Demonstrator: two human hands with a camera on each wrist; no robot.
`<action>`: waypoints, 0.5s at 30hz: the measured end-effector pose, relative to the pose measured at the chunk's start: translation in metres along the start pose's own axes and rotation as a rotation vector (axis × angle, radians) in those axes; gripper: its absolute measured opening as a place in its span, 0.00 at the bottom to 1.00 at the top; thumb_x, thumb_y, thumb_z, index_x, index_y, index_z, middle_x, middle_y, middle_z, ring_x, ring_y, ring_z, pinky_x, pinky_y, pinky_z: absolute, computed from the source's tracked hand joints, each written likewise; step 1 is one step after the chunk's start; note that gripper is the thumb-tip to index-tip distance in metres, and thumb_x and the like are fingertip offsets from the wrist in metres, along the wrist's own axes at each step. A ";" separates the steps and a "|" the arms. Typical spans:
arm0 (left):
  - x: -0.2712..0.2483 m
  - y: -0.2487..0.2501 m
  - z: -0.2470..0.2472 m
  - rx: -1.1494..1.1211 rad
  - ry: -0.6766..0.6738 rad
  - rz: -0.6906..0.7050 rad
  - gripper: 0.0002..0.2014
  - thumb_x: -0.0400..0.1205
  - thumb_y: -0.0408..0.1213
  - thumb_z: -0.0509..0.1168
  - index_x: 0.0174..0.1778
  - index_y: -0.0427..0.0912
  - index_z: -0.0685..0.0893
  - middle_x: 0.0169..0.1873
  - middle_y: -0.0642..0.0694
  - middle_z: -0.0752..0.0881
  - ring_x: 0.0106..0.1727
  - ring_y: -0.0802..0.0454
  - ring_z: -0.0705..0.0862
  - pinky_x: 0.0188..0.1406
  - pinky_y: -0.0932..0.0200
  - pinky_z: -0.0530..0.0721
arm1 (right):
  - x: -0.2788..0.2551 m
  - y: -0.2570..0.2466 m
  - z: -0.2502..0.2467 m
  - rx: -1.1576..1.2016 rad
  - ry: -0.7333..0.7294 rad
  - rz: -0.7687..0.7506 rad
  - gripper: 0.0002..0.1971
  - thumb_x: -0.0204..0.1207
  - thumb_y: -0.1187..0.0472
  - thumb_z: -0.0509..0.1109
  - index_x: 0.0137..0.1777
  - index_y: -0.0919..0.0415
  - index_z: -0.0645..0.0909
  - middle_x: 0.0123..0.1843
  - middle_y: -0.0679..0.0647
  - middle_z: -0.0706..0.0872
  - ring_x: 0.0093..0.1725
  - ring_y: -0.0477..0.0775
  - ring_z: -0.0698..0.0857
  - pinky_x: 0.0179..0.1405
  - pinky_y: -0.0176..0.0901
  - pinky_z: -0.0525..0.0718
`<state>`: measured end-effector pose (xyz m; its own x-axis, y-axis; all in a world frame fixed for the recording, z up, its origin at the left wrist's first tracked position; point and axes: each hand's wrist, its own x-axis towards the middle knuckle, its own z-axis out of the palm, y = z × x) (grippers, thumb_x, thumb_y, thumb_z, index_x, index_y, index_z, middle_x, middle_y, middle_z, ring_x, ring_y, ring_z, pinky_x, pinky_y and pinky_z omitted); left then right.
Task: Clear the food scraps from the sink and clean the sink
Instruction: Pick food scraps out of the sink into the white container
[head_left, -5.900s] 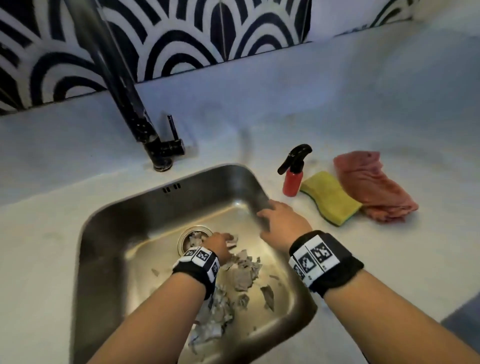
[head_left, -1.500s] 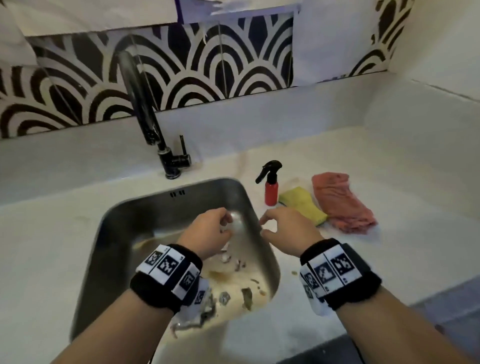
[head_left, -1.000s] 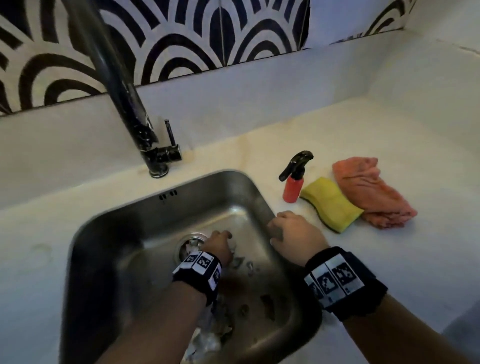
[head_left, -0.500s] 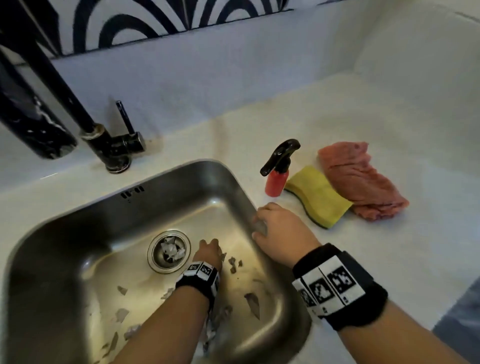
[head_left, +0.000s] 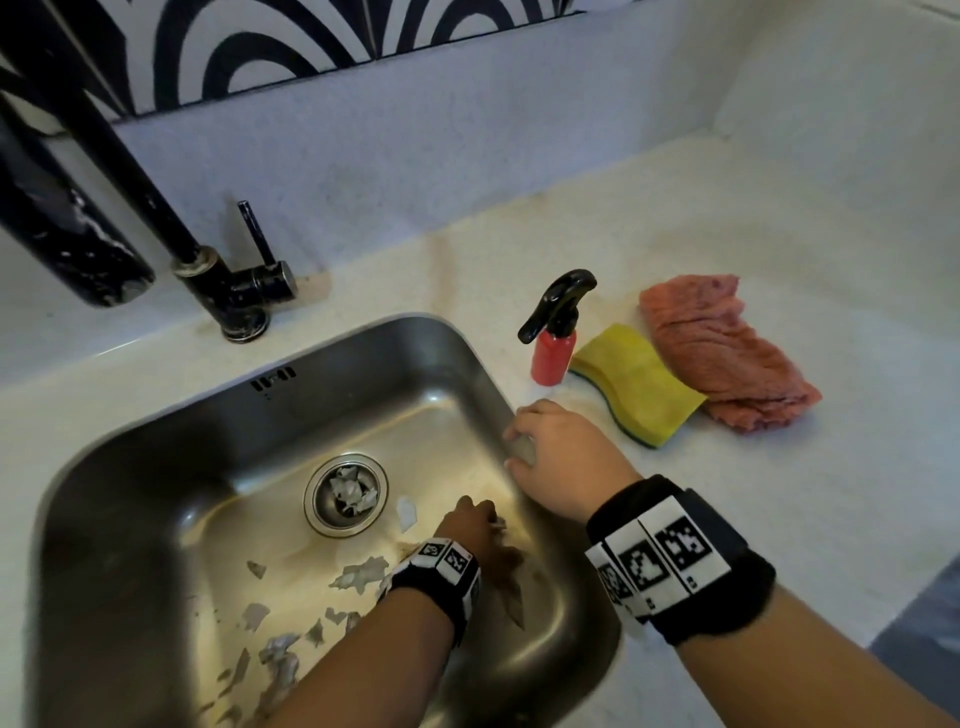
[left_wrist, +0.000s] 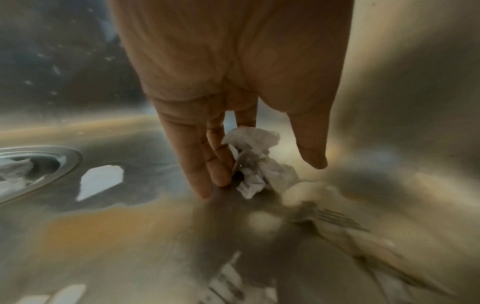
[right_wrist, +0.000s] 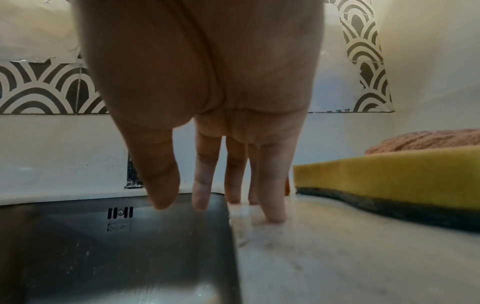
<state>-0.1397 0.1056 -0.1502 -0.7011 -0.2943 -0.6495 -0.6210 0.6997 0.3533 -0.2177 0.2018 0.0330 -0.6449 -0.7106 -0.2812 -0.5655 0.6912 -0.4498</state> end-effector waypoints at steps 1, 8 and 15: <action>-0.003 0.003 0.004 0.042 -0.043 0.025 0.32 0.67 0.58 0.73 0.63 0.47 0.76 0.61 0.45 0.77 0.60 0.44 0.80 0.57 0.53 0.81 | 0.000 0.000 0.001 -0.004 -0.003 -0.004 0.15 0.77 0.58 0.65 0.63 0.57 0.80 0.66 0.53 0.77 0.66 0.54 0.77 0.68 0.43 0.74; -0.028 0.012 0.035 0.296 -0.148 0.175 0.28 0.77 0.37 0.69 0.72 0.45 0.67 0.64 0.40 0.69 0.65 0.36 0.76 0.61 0.42 0.79 | -0.005 -0.001 0.003 -0.020 -0.006 -0.011 0.16 0.78 0.58 0.66 0.65 0.57 0.80 0.69 0.54 0.76 0.70 0.53 0.75 0.72 0.42 0.72; -0.037 0.020 0.030 0.293 -0.211 0.217 0.15 0.84 0.33 0.58 0.65 0.37 0.79 0.62 0.36 0.82 0.64 0.38 0.81 0.60 0.52 0.78 | -0.009 0.002 0.003 -0.002 -0.015 -0.001 0.15 0.78 0.59 0.66 0.64 0.57 0.80 0.68 0.53 0.77 0.67 0.53 0.78 0.68 0.42 0.74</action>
<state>-0.1152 0.1496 -0.1389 -0.6987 -0.0008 -0.7154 -0.3192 0.8952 0.3108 -0.2115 0.2089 0.0326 -0.6367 -0.7130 -0.2938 -0.5668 0.6910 -0.4486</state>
